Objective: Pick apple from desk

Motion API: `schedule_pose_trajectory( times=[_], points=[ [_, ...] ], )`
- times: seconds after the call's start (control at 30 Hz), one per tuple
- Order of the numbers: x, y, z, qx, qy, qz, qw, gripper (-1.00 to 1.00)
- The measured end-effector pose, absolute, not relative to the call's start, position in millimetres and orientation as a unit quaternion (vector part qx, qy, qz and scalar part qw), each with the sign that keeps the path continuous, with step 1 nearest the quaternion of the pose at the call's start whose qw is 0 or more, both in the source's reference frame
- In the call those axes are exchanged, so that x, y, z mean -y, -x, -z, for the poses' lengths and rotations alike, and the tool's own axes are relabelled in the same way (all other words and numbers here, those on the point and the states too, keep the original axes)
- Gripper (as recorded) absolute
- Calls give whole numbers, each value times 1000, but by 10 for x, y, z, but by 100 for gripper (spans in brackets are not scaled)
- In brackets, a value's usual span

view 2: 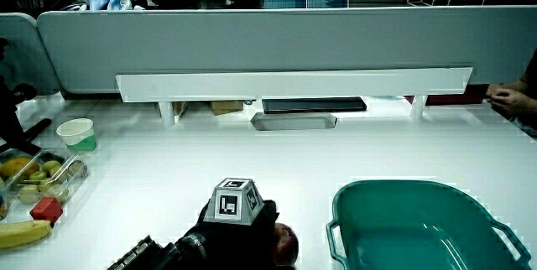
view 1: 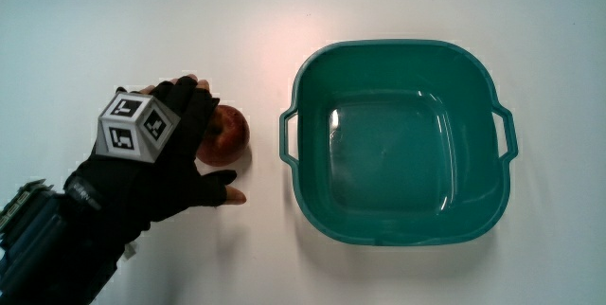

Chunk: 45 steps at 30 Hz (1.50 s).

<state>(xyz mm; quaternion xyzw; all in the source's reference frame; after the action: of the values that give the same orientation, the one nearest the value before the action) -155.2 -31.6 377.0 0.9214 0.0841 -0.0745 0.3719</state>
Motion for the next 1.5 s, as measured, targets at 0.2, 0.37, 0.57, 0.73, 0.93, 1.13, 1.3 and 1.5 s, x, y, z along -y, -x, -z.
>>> schedule_pose_trajectory(
  times=[0.2,0.37,0.57,0.73,0.93,1.13,1.3,1.5],
  points=[
    [380,1557,-3863,-71,-916,78,388,0],
    [415,1571,-3954,-63,-910,87,400,0],
    [429,1573,-4018,-62,-907,97,405,0],
    [426,1570,-4024,-70,-908,101,401,0],
    [415,1581,-4033,-75,-915,118,378,8],
    [406,1583,-4005,-80,-920,130,362,31],
    [403,1589,-4012,-83,-923,138,349,50],
    [406,1583,-3987,-85,-925,135,344,73]
  ],
)
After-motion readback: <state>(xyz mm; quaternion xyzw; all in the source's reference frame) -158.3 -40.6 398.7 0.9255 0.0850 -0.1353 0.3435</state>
